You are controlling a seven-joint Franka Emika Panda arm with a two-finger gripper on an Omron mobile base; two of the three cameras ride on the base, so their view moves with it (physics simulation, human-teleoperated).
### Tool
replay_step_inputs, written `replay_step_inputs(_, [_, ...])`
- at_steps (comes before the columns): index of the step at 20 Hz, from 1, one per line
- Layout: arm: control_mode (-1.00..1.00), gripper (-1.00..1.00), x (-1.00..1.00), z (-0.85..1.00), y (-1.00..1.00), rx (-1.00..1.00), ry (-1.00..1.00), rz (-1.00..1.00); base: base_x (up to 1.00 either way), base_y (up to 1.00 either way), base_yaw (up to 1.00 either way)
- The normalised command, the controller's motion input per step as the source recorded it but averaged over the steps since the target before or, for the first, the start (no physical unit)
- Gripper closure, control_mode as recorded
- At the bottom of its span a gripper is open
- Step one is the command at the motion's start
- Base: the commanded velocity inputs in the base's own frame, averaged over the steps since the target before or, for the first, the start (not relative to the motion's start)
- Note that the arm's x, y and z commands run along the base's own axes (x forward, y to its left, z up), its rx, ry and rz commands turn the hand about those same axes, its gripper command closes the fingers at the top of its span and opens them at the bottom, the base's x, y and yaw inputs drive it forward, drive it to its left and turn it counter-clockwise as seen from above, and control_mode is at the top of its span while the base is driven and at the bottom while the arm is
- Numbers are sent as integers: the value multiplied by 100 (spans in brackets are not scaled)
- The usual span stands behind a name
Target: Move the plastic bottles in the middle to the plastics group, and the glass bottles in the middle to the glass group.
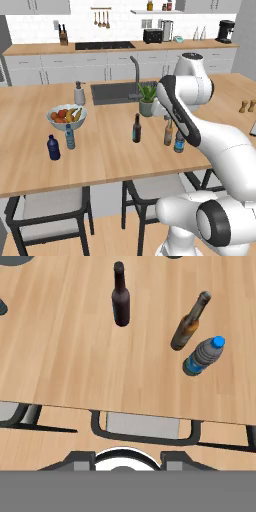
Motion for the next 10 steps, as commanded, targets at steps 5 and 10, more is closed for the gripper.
replay_step_inputs(5, [-100, -100, -8, -7, -10, 0, 0, 0, 0, 0, 0])
replay_step_inputs(10, [-100, -100, -4, -17, -37, 0, 0, 0, 0, 0, 0])
